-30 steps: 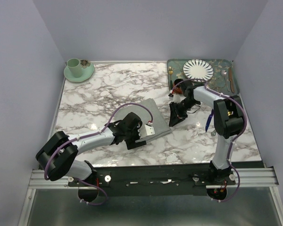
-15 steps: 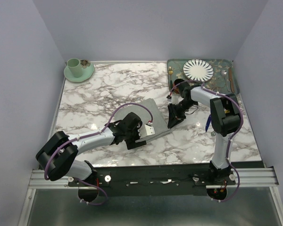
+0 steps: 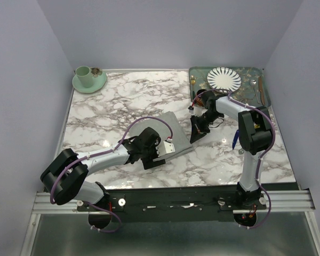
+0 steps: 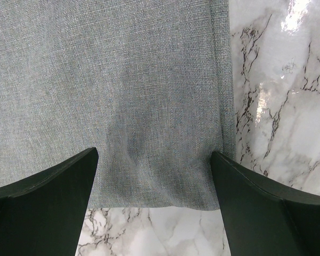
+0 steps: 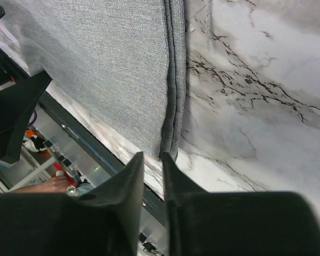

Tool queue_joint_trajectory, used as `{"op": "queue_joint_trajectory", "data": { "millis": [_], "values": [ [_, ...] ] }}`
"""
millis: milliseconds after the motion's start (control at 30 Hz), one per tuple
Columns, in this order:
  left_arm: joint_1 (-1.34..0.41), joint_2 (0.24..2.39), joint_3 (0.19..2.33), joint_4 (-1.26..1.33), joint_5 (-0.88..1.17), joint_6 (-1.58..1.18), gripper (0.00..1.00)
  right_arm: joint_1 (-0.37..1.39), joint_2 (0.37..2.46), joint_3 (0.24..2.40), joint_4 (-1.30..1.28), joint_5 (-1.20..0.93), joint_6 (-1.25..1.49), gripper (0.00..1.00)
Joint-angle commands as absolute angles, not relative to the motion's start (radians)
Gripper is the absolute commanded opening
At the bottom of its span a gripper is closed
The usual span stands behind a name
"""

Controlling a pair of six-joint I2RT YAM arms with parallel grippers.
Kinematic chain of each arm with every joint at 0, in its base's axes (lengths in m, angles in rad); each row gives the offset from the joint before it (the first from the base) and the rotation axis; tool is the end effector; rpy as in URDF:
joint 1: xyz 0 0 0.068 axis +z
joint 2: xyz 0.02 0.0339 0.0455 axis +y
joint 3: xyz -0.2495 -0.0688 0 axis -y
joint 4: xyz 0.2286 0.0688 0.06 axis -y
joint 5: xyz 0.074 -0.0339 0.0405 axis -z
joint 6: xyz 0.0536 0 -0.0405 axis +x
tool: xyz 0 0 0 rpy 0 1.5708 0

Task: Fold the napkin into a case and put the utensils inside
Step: Smooth out the lower triangle-folded napkin at the center of the board.

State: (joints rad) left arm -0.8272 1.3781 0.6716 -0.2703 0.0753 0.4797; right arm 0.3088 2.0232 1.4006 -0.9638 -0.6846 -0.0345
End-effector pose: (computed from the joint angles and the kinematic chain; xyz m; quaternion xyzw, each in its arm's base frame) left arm 0.1706 -0.1914 0.1500 0.5896 0.7520 -0.0860 0.2818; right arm 0.3212 0.1380 0.1378 0.1583 -0.9286 -0.3315 0.0532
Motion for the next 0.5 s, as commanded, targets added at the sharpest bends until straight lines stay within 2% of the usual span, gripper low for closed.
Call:
{"op": "queue_joint_trajectory", "data": {
  "millis": [0, 467],
  "values": [
    [-0.839, 1.388, 0.637, -0.293, 0.066, 0.462, 0.99, 0.318, 2.022, 1.414, -0.989, -0.676, -0.038, 0.36],
    [-0.839, 1.411, 0.643, -0.285, 0.069, 0.468, 0.99, 0.324, 2.059, 1.397, -0.992, -0.715, -0.044, 0.35]
  ]
}}
